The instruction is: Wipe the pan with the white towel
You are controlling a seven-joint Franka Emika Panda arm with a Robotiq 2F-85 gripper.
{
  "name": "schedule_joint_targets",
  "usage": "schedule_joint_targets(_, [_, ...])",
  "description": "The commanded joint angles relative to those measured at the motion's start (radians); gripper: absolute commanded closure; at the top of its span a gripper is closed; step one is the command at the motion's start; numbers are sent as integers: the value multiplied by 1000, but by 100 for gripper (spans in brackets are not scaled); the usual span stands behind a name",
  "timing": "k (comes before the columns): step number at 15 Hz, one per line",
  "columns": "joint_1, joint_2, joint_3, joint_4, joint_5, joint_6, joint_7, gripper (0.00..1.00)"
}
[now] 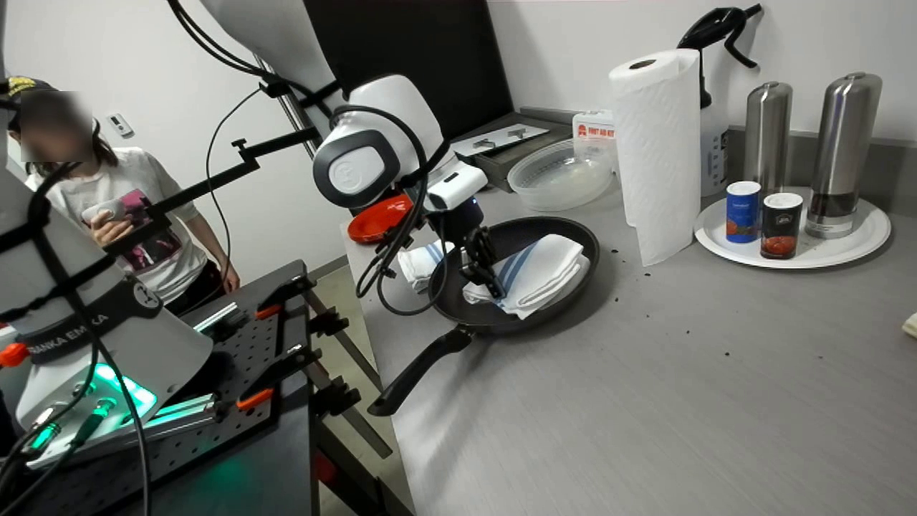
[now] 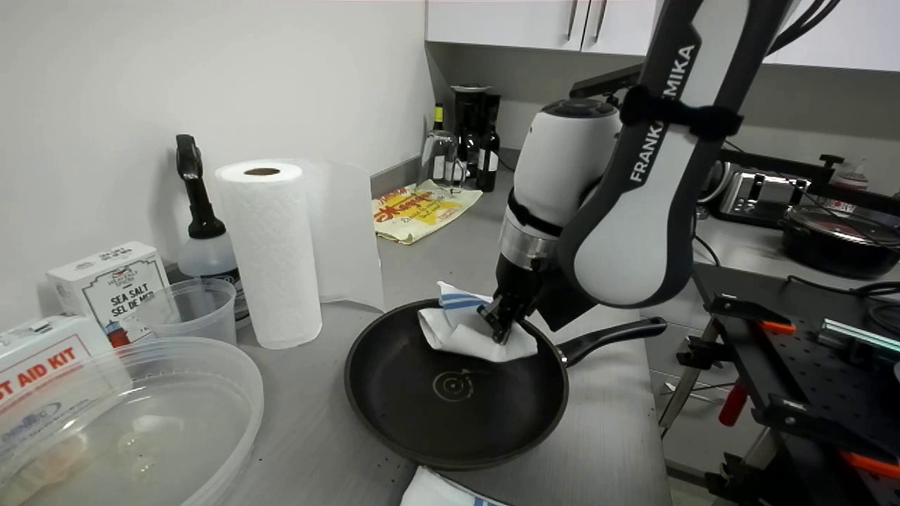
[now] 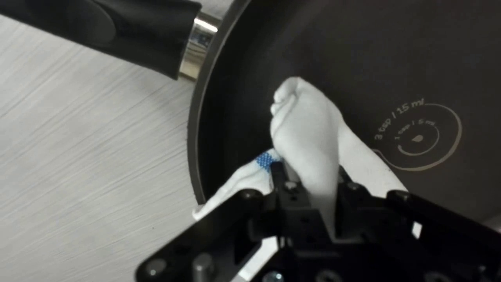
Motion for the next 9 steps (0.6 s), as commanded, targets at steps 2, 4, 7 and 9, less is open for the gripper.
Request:
schedule_joint_targets(2, [68, 108, -37, 60, 61, 27, 24, 96])
schedule_joint_targets(4, [88, 140, -54, 80, 76, 29, 29, 96])
schedule_joint_targets(7, [112, 173, -83, 107, 97, 27, 39, 96])
schedule_joint_targets(9, [131, 191, -104, 121, 110, 26, 47, 96])
